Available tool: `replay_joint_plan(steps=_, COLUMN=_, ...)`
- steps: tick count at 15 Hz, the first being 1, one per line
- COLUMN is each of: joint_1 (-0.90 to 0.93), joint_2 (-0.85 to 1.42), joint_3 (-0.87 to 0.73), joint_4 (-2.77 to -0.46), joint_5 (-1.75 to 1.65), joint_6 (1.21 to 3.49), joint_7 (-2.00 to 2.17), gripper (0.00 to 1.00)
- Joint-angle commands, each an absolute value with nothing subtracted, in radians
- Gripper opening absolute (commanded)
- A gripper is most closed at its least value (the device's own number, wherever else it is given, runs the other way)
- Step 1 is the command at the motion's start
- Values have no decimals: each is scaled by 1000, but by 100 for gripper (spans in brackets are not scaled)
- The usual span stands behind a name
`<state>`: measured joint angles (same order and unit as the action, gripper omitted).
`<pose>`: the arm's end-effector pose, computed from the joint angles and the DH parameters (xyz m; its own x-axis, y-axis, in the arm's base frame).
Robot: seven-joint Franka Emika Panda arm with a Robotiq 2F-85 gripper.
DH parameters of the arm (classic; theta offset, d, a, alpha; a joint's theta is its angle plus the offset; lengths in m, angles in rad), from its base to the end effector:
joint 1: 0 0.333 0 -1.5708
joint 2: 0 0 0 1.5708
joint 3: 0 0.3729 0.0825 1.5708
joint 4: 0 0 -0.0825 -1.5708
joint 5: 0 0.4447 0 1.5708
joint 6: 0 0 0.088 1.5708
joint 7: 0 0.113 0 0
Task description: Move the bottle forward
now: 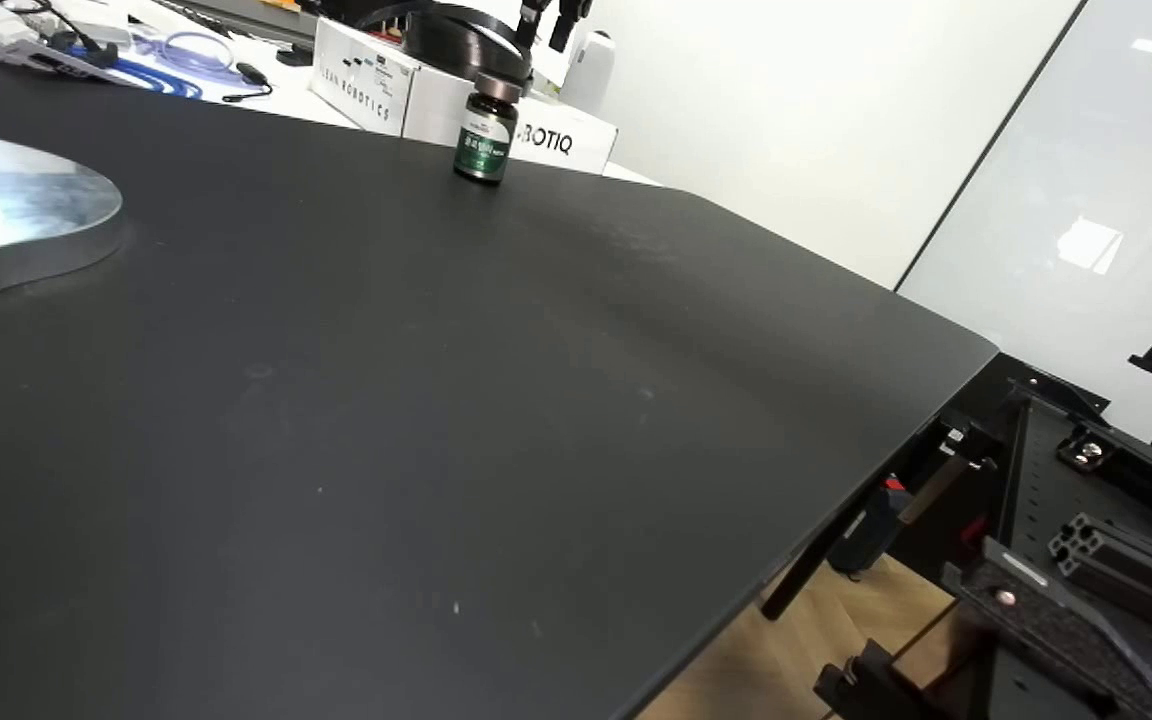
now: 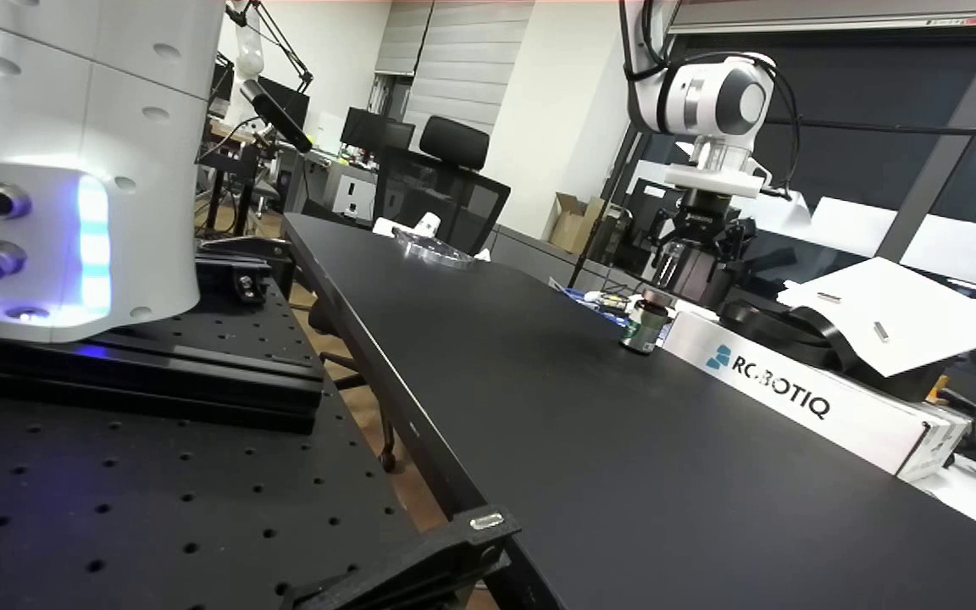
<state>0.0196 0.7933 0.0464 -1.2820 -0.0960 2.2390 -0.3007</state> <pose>0.8571 0.0427 0.2964 0.9079 0.3950 0.1405 0.3844 -0.9181 0.0969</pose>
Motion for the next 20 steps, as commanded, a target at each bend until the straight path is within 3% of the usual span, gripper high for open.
replay_joint_plan(steps=1, joint_1=24, joint_2=896, joint_3=58, joint_4=-1110, joint_5=-94, joint_6=2158, joint_7=-311, gripper=100)
replay_joint_plan(steps=16, joint_1=41, joint_2=1067, joint_3=67, joint_4=-865, joint_5=-89, joint_6=1996, joint_7=-344, gripper=100)
replay_joint_plan(steps=17, joint_1=41, joint_2=1074, joint_3=68, joint_4=-860, joint_5=-89, joint_6=2004, joint_7=-348, gripper=75)
replay_joint_plan(steps=18, joint_1=41, joint_2=1080, joint_3=70, joint_4=-853, joint_5=-88, joint_6=2005, joint_7=-354, gripper=74)
replay_joint_plan(steps=20, joint_1=42, joint_2=1089, joint_3=73, joint_4=-844, joint_5=-87, joint_6=2006, joint_7=-358, gripper=60)
